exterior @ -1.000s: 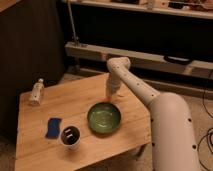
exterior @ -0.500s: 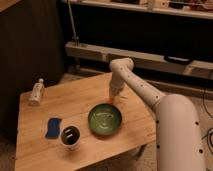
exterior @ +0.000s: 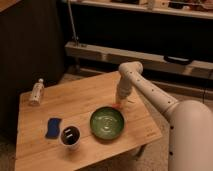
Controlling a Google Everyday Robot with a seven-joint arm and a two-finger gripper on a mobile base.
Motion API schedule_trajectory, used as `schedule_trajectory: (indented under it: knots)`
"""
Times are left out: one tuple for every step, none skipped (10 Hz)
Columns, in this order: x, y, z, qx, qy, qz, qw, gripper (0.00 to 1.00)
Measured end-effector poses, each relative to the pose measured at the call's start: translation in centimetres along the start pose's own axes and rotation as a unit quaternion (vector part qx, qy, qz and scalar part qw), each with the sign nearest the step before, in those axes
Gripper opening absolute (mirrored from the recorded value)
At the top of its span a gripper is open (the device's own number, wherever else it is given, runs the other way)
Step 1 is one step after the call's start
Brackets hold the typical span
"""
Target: Drag the pepper across the table
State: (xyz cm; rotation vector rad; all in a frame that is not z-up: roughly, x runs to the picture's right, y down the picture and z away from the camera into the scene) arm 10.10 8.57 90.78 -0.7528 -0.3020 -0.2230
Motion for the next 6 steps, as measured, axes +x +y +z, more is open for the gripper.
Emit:
schedule_trajectory:
  knots:
    - [0.3, 0.2, -0.1, 0.003, -0.001, 0.002, 1.0000, 0.00]
    - [0.7, 0.6, -0.2, 0.004, -0.001, 0.005, 1.0000, 0.00]
    - [0.9, 0.8, -0.3, 0.005, -0.002, 0.007, 1.0000, 0.00]
    - [1.4, 1.2, -0.3, 0.006, -0.004, 0.007, 0.9999, 0.00]
    - [1.9, 1.5, -0.3, 0.007, -0.011, 0.004, 0.9999, 0.00]
    - [2.3, 1.8, -0.4, 0.010, -0.017, -0.001, 0.9998, 0.00]
